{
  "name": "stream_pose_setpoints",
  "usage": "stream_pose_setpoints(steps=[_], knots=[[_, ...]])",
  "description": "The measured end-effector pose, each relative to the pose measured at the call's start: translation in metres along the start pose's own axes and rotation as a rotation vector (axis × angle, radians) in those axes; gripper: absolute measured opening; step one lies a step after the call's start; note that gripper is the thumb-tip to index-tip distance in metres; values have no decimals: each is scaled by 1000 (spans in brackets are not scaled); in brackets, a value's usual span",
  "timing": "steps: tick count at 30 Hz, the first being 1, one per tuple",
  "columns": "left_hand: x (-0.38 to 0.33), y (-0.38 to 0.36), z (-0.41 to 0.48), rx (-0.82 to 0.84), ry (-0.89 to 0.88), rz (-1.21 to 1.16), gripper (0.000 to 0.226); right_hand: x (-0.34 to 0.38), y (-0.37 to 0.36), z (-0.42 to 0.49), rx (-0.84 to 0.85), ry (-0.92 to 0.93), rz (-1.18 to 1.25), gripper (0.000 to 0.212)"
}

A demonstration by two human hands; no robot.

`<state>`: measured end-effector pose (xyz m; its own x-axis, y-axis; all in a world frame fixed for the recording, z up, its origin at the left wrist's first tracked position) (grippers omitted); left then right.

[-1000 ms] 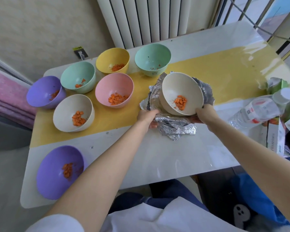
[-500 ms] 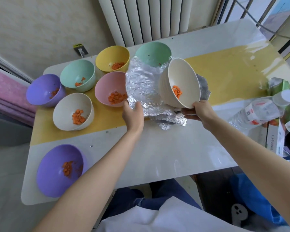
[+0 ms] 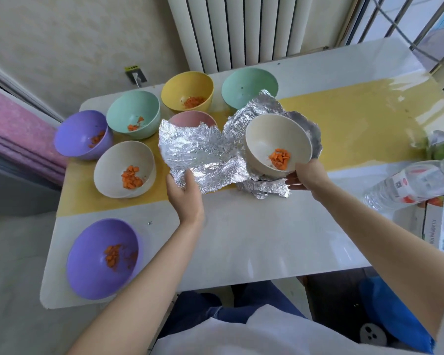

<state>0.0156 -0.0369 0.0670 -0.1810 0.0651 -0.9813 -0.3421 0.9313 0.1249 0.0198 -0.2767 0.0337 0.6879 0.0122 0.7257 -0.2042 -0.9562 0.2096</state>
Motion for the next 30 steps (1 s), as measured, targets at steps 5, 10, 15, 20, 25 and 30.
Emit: stream_pose_setpoints(steps=[5, 10, 15, 20, 25, 30], knots=[[2, 21, 3, 5, -34, 16, 13, 5, -6, -5, -81, 54, -93, 36], [0, 45, 5, 12, -101, 64, 34, -5, -18, -27, -195, 183, -172, 34], [-5, 74, -1, 110, -127, 74, 28, -8, -68, -69, 29, 177, -65, 27], [4, 116, -11, 318, -98, 138, 15, 4, -125, -88, 366, 37, -46, 57], [10, 172, -11, 440, -75, 115, 9, 0, -171, -96, 354, 133, -48, 45], [24, 231, 0, 550, 60, 48, 16, -5, -220, -113, 490, 14, -154, 21]])
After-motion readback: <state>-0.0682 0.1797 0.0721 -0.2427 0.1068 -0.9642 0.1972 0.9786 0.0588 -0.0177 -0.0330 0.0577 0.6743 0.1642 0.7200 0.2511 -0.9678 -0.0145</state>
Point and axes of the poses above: each hand's wrist, its own z-axis towards the middle knuckle, its own y-axis out of the back of the hand, x = y × z, the point moved 1 cm from there along z, towards the middle knuckle, and after that the axes turned 8 degrees about x, right-handed, at the moved point
